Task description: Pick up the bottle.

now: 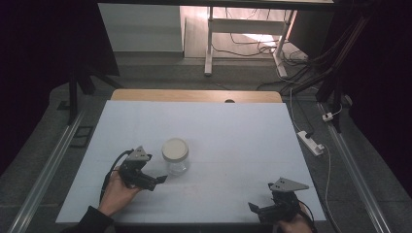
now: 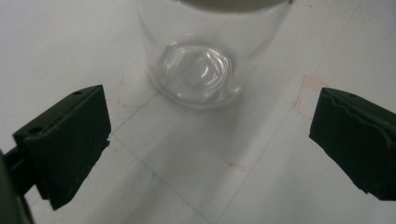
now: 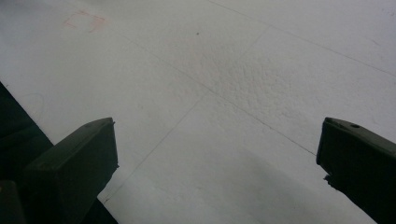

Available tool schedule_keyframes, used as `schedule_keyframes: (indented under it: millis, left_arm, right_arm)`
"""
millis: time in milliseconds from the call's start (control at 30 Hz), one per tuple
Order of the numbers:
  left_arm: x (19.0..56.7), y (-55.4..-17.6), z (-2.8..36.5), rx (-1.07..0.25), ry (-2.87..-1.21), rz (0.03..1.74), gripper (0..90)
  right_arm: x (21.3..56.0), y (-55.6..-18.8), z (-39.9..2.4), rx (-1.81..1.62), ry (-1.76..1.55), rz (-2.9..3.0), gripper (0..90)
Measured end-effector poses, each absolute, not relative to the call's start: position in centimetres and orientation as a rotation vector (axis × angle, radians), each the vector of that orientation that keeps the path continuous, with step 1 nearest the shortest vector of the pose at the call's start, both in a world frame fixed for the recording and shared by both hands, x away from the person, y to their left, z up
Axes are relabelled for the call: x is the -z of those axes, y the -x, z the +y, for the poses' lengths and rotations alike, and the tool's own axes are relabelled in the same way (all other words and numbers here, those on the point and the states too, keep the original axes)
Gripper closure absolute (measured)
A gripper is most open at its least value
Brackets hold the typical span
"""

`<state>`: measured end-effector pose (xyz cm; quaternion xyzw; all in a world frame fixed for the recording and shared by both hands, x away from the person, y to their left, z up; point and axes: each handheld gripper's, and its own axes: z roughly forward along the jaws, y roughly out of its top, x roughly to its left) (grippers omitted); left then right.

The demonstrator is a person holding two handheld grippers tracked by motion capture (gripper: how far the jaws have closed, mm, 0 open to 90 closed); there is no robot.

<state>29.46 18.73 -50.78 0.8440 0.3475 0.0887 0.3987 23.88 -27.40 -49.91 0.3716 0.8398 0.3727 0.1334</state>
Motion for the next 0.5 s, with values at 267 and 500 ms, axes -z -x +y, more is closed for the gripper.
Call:
schedule_keyframes:
  millis: [267, 500]
  left_arm:
    - [50.6, -30.9, 17.4, -0.238, -2.142, 0.846, 0.0]
    - [50.9, -32.1, 16.4, -0.226, -2.152, 0.811, 0.0]
  right_arm:
    - [49.9, -23.9, -27.4, -1.081, -1.075, 2.435, 0.0]
    - [49.9, -23.9, -27.4, -1.08, -1.071, 2.437, 0.0]
